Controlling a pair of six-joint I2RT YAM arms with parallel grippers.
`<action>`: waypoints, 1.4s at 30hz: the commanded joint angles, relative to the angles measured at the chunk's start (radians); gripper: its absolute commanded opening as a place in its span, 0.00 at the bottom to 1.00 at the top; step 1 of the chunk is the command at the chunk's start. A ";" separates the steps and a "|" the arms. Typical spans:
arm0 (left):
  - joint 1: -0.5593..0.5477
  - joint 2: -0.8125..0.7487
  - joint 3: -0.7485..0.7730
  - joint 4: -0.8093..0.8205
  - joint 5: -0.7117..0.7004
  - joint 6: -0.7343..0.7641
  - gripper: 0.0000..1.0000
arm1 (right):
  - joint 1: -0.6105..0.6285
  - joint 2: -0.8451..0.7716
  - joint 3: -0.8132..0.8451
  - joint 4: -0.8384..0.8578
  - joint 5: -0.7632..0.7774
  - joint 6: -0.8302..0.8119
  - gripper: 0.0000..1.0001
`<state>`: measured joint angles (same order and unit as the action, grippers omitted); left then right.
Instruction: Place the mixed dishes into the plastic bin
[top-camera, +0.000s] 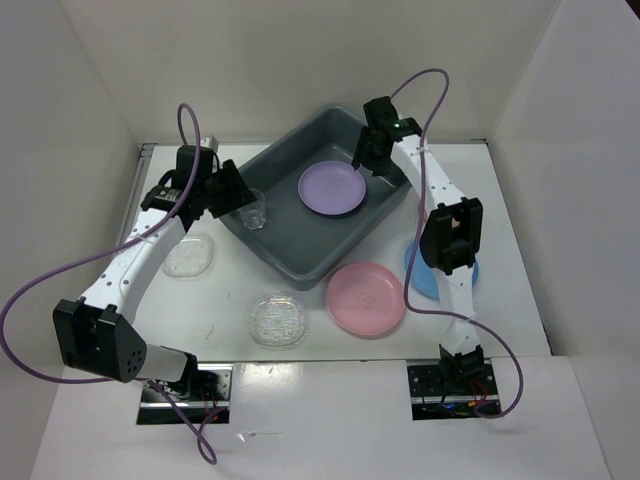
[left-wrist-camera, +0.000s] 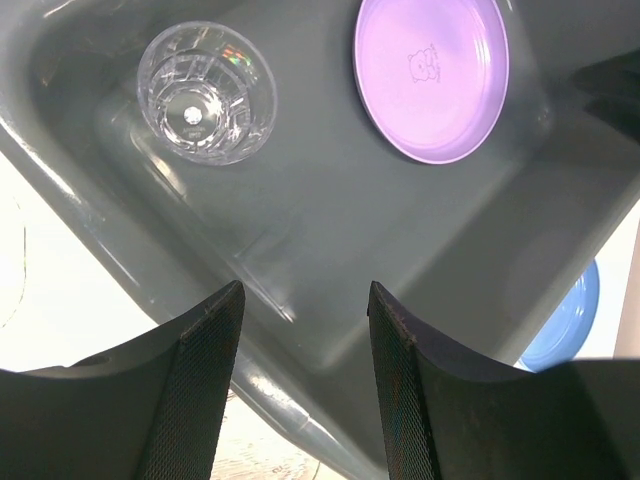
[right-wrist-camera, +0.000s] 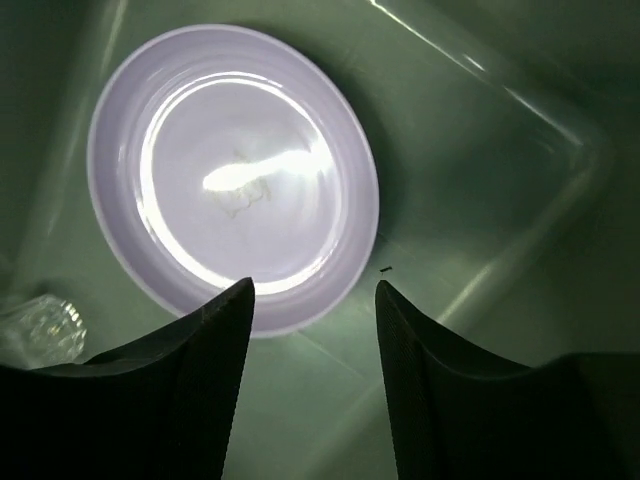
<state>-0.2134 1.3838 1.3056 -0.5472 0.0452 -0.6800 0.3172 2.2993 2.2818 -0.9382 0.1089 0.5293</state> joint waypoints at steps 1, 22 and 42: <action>0.003 -0.028 -0.003 0.024 -0.001 0.025 0.61 | 0.010 -0.232 -0.005 -0.042 0.026 -0.032 0.58; 0.003 -0.019 -0.028 0.043 0.028 0.025 0.61 | 0.103 -0.989 -1.114 -0.277 -0.086 0.153 0.67; 0.003 -0.037 -0.095 0.043 0.071 0.034 0.61 | 0.250 -1.147 -1.499 -0.099 -0.100 0.633 0.57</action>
<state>-0.2134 1.3762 1.2118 -0.5232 0.1024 -0.6792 0.5583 1.1961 0.8158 -1.1183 -0.0078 1.0649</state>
